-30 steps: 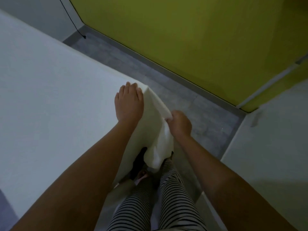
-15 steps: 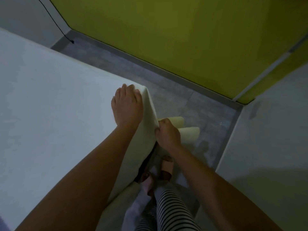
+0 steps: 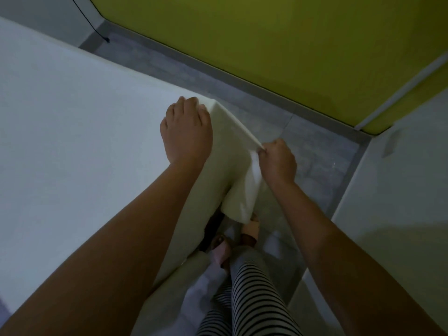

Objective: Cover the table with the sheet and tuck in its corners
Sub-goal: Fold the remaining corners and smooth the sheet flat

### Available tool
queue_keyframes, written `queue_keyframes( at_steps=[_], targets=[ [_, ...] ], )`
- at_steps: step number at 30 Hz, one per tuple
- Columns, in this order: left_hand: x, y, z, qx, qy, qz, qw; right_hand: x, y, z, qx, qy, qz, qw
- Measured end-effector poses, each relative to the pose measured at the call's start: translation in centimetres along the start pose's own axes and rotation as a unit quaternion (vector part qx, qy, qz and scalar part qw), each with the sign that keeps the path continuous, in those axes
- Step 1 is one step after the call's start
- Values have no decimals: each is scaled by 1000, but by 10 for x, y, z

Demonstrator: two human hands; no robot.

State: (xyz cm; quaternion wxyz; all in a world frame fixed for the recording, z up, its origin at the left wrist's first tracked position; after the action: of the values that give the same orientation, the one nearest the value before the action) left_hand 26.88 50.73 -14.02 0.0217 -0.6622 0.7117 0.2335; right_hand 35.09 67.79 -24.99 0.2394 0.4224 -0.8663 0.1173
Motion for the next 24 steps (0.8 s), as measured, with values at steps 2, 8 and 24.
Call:
queue_keyframes(
  at_steps=[2, 8, 24],
  targets=[
    [0, 0, 0, -1, 2, -1, 1000, 8, -9, 5, 5, 17, -10, 1000],
    [0, -1, 0, -6, 5, 1, 1000, 53, -17, -3, -74, 98, -51, 991],
    [-3, -3, 9, 84, 56, 32, 994, 49, -37, -5, -166, 92, -105, 976]
  ],
)
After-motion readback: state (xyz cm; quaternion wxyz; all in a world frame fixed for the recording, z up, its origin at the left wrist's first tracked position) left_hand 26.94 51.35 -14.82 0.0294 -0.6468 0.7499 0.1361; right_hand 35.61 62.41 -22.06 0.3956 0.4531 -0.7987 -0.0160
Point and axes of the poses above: each hand's wrist, its own y-axis towards the middle knuckle, its own z-axis out of the palm, x = y × z, the point moved 5 cm from there along y, towards the middle knuckle, and after that the axes turned 11 degrees about -x, right-handed, at the moved point
